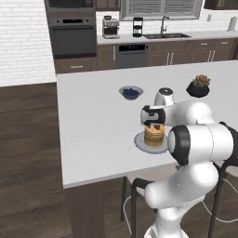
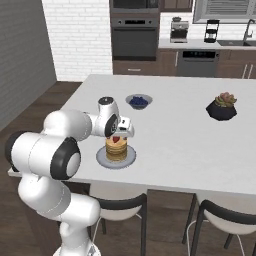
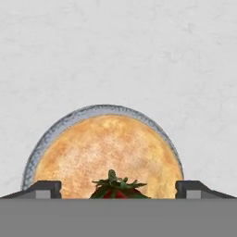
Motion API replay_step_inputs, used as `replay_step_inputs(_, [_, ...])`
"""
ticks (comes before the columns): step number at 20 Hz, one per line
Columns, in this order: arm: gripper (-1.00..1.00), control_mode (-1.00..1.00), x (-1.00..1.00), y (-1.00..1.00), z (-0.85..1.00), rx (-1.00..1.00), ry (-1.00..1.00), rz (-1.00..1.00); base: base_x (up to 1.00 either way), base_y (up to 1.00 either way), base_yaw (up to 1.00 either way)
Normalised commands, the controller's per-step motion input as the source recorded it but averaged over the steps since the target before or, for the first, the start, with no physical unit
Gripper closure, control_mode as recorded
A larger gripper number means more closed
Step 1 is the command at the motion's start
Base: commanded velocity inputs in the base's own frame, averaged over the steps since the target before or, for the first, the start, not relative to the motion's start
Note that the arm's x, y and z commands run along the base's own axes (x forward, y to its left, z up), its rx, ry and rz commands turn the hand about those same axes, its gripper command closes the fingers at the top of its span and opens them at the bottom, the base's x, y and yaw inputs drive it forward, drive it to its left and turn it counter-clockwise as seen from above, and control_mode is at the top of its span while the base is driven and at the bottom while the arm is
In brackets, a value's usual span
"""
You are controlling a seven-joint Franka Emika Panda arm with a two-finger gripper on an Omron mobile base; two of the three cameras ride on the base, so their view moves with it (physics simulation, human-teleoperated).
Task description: Take the strawberry from the fridge and place it on top of the pancake, located on the dining counter.
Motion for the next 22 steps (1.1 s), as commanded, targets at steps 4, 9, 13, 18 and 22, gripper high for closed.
replay_step_inputs(4, [-1.00,-1.00,-0.02,0.06,0.15,-0.01,-0.07,0.00,0.00,0.00,0.00])
replay_step_inputs(9, [-1.00,-1.00,-0.24,0.08,0.56,-0.02,-0.12,0.00,0.00,0.00,0.00])
replay_step_inputs(13, [-1.00,-1.00,-0.69,0.12,0.74,-0.06,-0.12,0.00,0.00,0.00,0.00])
replay_step_inputs(18, [-1.00,-1.00,-0.98,0.11,0.55,-0.01,0.00,-0.07,0.00,0.00,0.00])
replay_step_inputs(22, [-1.00,-1.00,-1.00,0.36,0.37,-0.01,0.08,-0.06,0.00,0.00,0.00])
